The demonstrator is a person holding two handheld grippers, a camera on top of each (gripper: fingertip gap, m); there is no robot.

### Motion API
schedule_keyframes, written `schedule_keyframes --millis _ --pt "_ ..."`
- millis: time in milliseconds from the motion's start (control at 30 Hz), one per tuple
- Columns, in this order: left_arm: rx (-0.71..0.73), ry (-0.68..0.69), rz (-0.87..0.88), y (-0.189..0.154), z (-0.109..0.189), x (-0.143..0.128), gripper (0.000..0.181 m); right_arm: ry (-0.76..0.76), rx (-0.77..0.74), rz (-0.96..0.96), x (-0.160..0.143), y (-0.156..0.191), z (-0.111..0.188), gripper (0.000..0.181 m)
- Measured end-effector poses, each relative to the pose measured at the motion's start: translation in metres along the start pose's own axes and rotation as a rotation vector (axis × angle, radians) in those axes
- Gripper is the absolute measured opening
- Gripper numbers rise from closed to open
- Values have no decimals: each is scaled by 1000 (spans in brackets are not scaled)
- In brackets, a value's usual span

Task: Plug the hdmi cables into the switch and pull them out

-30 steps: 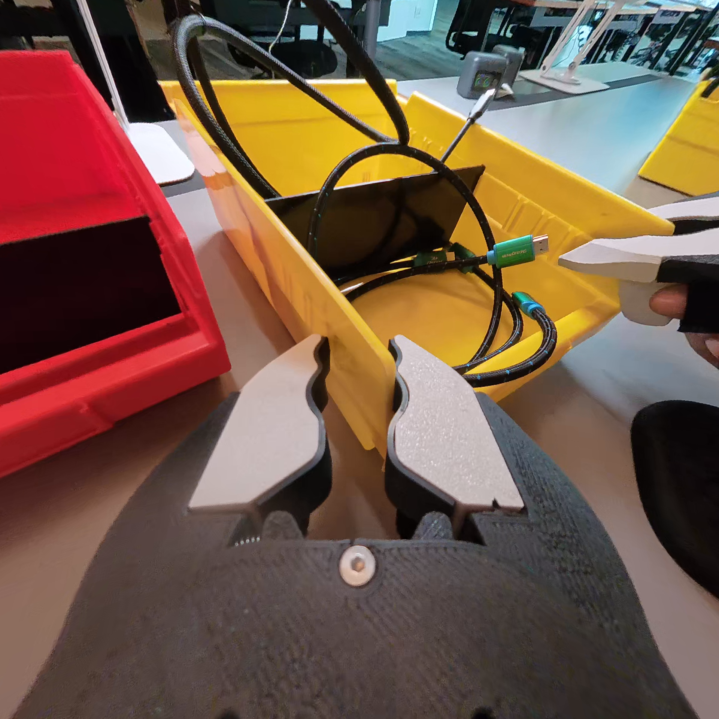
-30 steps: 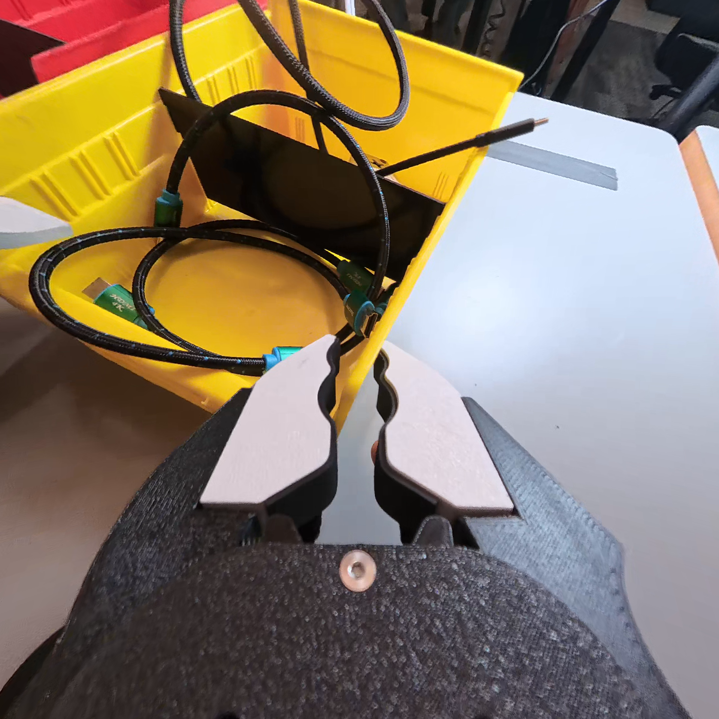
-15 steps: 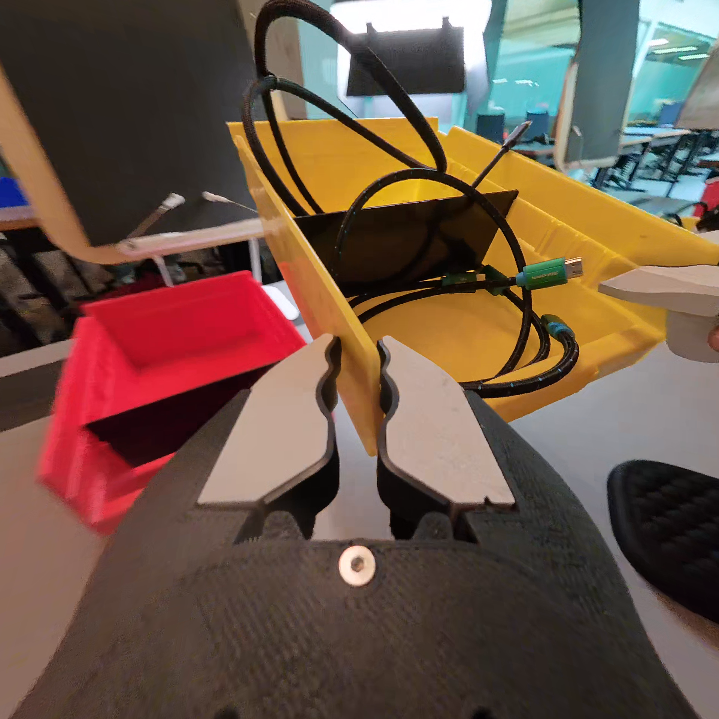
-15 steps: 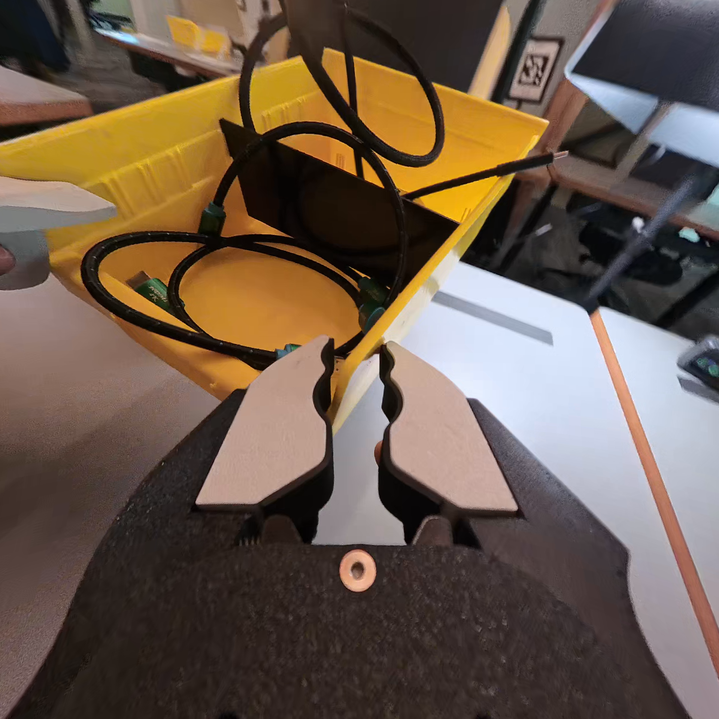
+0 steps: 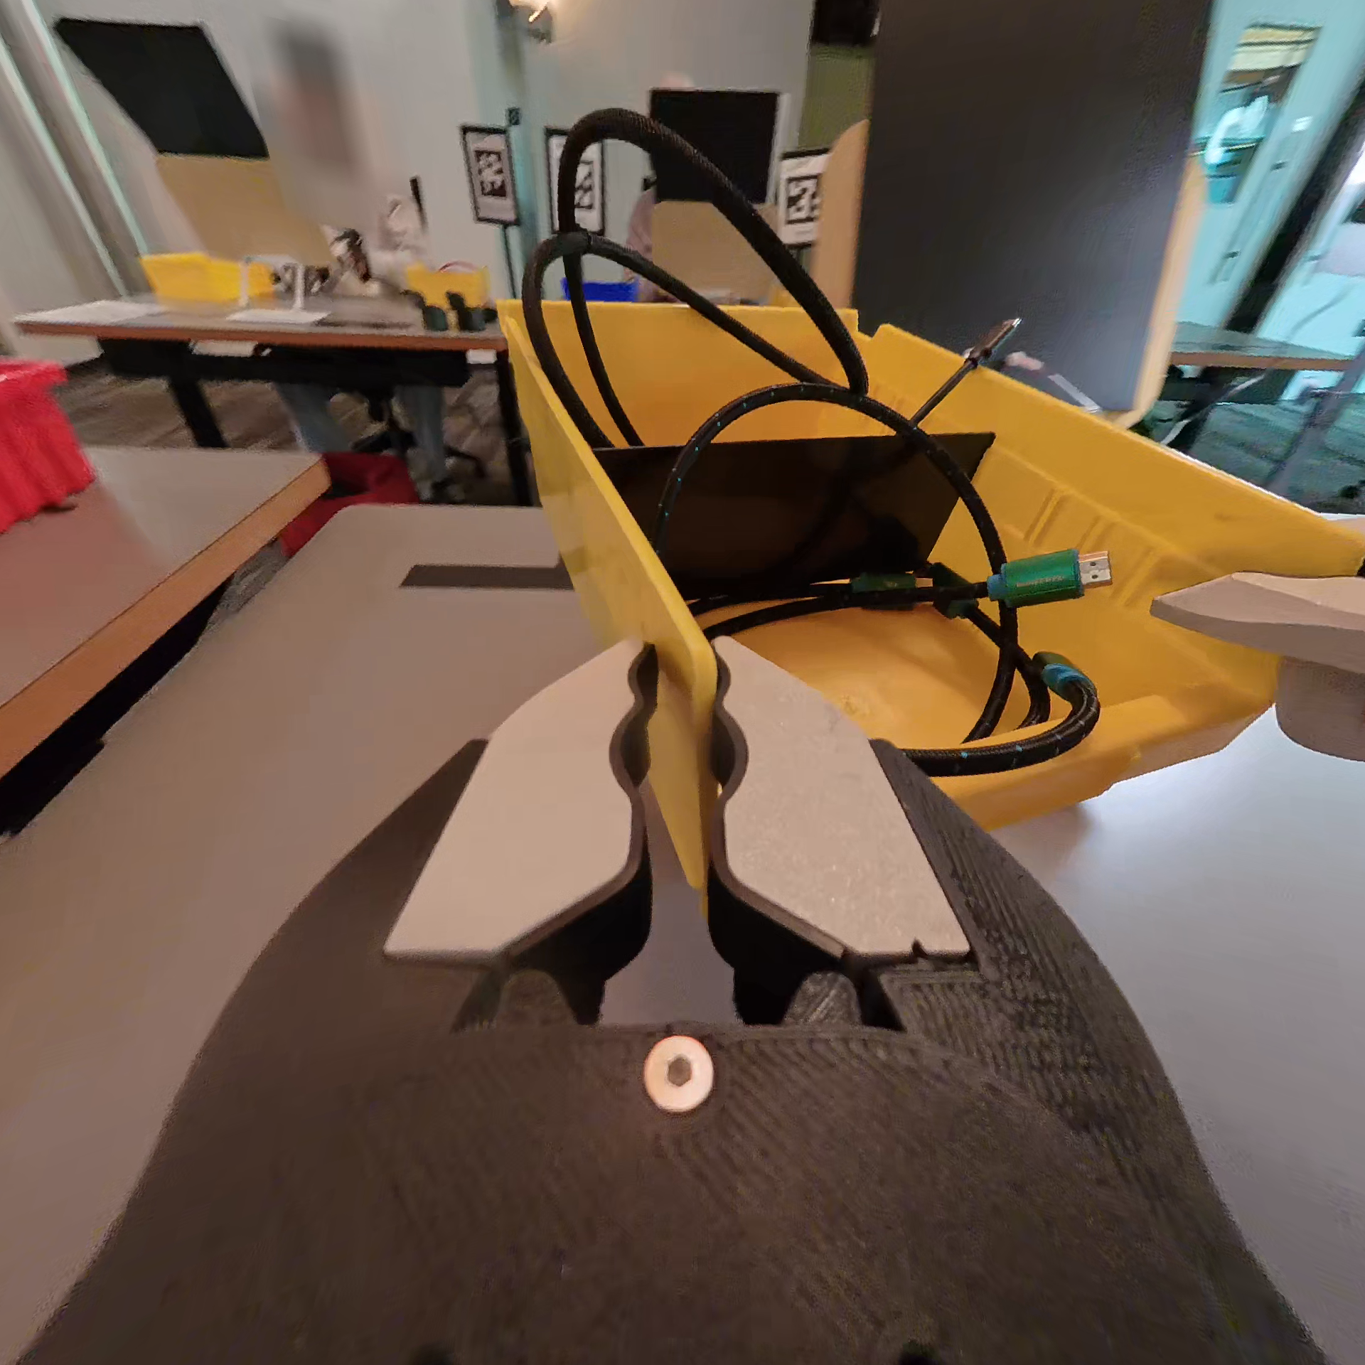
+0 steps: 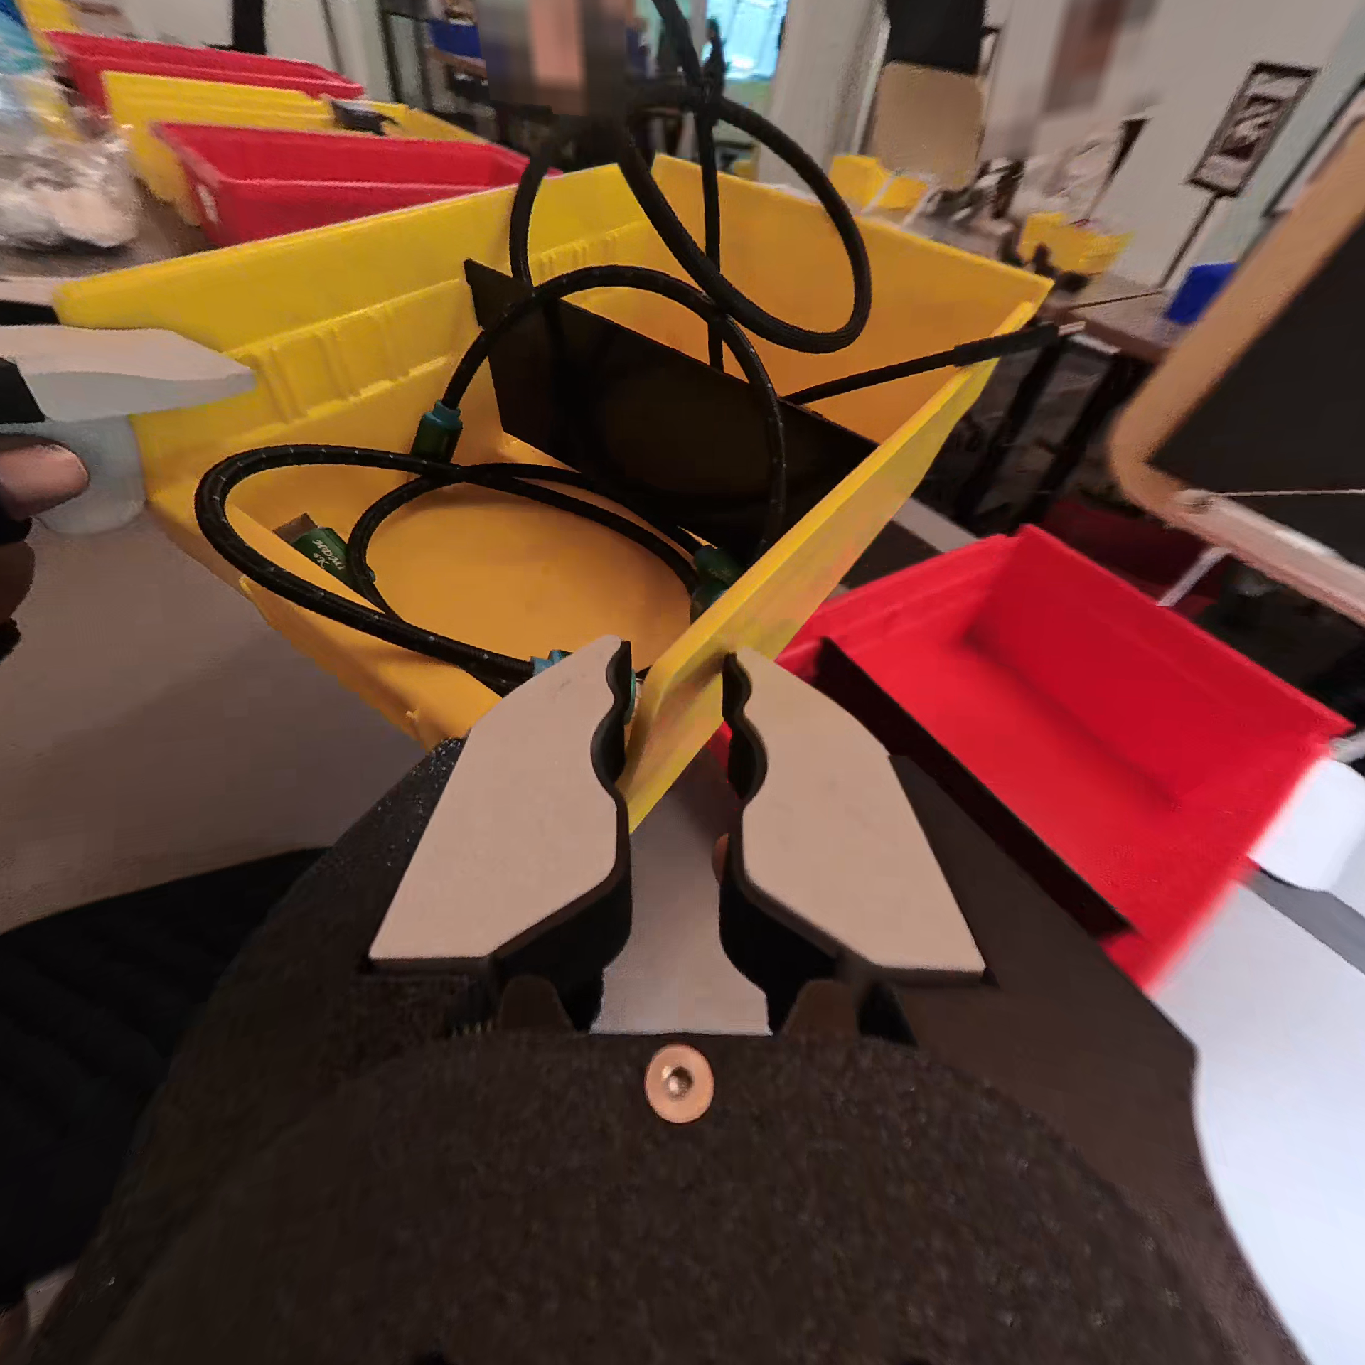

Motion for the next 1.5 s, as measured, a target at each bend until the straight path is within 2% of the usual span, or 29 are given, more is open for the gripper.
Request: schedule_keyframes --millis 133,267,300,400,467,533,600,700,800,867,933,1000,1033,1067,1133,1233,1367,1500 --pt "77 38 48 51 11 -26 11 49 80 16 -28 30 -50 16" --pt "111 61 92 81 5 -63 13 151 163 -84 -85 46 -86 17" --pt "127 80 51 85 4 -75 10 122 161 -91 -93 48 -90 17" --pt "135 84 46 87 -1 -100 9 123 105 -12 -106 44 -96 16" --pt "123 104 64 84 -8 -112 10 132 103 -39 -113 35 -98 16" --pt "48 173 96 76 -16 -128 14 191 134 -58 -122 27 -98 32" --pt "-82 184 134 68 -20 -127 18 212 167 -46 -121 18 -90 43" --pt "-141 148 44 72 -13 -101 27 235 232 27 -110 -3 -63 43" --pt "-300 224 -114 53 -10 -75 35 392 244 194 -115 -40 -39 51" --pt "-440 329 -231 26 -14 -73 40 549 280 306 -129 -57 -33 58" --pt "-571 447 -354 -5 -24 -87 45 683 305 398 -146 -62 -37 65" --pt "-664 575 -508 -29 -36 -113 49 754 327 466 -162 -60 -48 63" --pt "-690 639 -597 -35 -43 -128 50 801 321 495 -172 -61 -53 58" --pt "-703 711 -680 -36 -49 -143 51 822 279 529 -179 -66 -58 39" --pt "-708 839 -805 -29 -60 -170 48 825 266 524 -177 -70 -57 31" --pt "-777 907 -791 -30 -62 -187 31 842 289 515 -175 -75 -30 31" --pt "-781 881 -803 -31 -64 -188 30 821 247 554 -174 -86 27 31" --pt "-781 869 -801 -31 -64 -188 30 803 189 513 -173 -105 82 32"
Point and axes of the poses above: each gripper's, where its closed fingertips meet, z back along the fingers, x out of its top, y = z × x across the jaws, the point moved 4 cm from there along z, back along the fingers, and after that the axes turned 14 degrees about -y, right-handed, at the moved point
